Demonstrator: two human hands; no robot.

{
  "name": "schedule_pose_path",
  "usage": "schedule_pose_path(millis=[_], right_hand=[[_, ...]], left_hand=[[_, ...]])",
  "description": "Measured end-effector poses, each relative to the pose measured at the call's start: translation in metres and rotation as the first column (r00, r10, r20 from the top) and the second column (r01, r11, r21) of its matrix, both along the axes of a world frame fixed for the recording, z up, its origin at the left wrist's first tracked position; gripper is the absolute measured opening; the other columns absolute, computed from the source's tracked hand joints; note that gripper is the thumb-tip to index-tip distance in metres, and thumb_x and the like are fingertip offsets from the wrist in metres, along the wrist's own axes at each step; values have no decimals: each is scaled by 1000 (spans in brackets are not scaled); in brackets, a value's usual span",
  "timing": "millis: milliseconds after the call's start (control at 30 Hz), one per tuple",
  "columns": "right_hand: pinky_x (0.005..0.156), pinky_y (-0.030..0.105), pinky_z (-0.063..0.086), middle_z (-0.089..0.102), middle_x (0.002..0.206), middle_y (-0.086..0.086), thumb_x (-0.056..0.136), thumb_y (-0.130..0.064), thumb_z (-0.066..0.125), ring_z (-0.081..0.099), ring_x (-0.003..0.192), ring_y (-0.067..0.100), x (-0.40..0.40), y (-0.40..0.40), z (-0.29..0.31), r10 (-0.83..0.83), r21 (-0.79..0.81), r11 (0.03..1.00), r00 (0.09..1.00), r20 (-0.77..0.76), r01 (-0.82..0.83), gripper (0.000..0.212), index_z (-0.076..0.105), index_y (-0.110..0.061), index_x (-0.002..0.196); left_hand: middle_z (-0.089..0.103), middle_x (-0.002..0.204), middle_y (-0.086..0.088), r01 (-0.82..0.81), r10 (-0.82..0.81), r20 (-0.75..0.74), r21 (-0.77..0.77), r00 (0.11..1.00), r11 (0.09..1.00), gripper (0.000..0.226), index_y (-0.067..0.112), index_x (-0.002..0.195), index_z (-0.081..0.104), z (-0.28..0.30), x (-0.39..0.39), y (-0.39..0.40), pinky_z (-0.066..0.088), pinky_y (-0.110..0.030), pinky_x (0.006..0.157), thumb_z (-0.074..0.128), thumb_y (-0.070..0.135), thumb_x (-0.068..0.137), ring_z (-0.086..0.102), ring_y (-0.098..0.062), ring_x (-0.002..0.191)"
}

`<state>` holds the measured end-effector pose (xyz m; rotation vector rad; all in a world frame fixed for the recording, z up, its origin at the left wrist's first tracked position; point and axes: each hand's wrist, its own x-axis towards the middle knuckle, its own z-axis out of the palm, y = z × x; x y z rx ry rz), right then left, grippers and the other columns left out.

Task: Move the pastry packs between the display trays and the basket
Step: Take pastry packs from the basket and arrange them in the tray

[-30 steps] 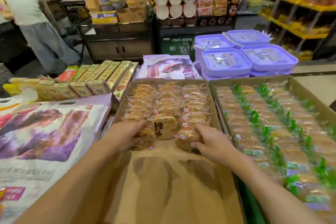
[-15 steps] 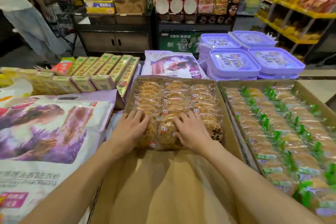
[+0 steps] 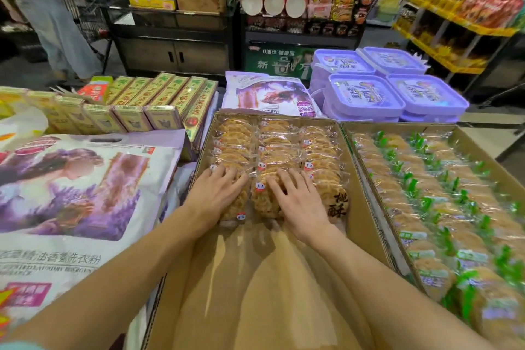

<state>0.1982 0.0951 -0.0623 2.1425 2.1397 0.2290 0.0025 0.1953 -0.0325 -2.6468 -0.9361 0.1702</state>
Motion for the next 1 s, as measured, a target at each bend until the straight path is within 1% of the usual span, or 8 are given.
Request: schedule_pose_path(millis=[167,267,400,533,667,800,900,1000], right_hand=[[124,56,-1,4,167,18,87,-23,74,5,153,40,-9,-1,8,-47,-27,999,999,5,47,103,0,-19,159],[123,58,-3,-4,168,16,92,-30,68,-2,154,41,-4,-9,11,-28,5,1000,1000,-8,28,100,-4,-21,160],[124,52,-4,9,168,15,93,-28,62,5,155,37,-27,-44,23,-12,128,991,973,-229,42,82,16,-18,160],[124,52,17,39,156,15,88,-27,61,33,146,35,-83,-86,35,209,314,946,886,-414,-76,61,45,-16,147],[120,52,27,47,149,17,91,-37,59,40,139,36,-152,-105,47,489,387,855,785,-380,-346,53,54,-15,138],[109,49,40,55,140,19,88,-40,53,50,127,38,-247,-115,51,696,411,718,593,-405,-562,49,62,-13,128],[106,50,42,56,136,18,91,-44,48,51,125,39,-333,-136,47,812,394,574,440,-383,-717,52,60,-13,131],[103,46,42,60,128,16,90,-43,53,53,118,36,-422,-175,31,879,378,415,258,-402,-827,47,63,-13,125]], left_hand=[[32,152,-12,-111,111,-16,17,994,994,86,24,157,6,5,6,-12,36,-44,109,60,12,92,34,-32,138],[20,163,-13,-229,229,28,16,973,973,101,27,160,-6,4,-4,-34,24,-48,119,65,18,90,22,-33,148],[43,153,-7,-297,311,338,-92,888,950,89,25,157,27,4,-27,-85,32,-45,112,73,30,81,40,-29,140],[60,134,-5,-402,384,516,-82,765,912,83,18,144,49,6,-77,-144,45,-44,98,84,33,71,58,-29,119],[66,120,-11,-559,469,582,-30,664,829,62,9,133,56,15,-164,-211,48,-44,86,54,46,84,63,-34,104],[66,115,-11,-779,665,590,-93,458,620,59,11,132,56,11,-265,-300,51,-46,83,48,50,89,63,-35,101],[68,114,-13,-910,792,569,-170,223,379,58,10,127,60,-1,-332,-380,53,-46,80,44,51,91,64,-36,99],[68,116,-16,-957,840,538,-275,-69,98,51,8,128,61,-30,-385,-457,53,-47,83,59,44,93,64,-38,103]])
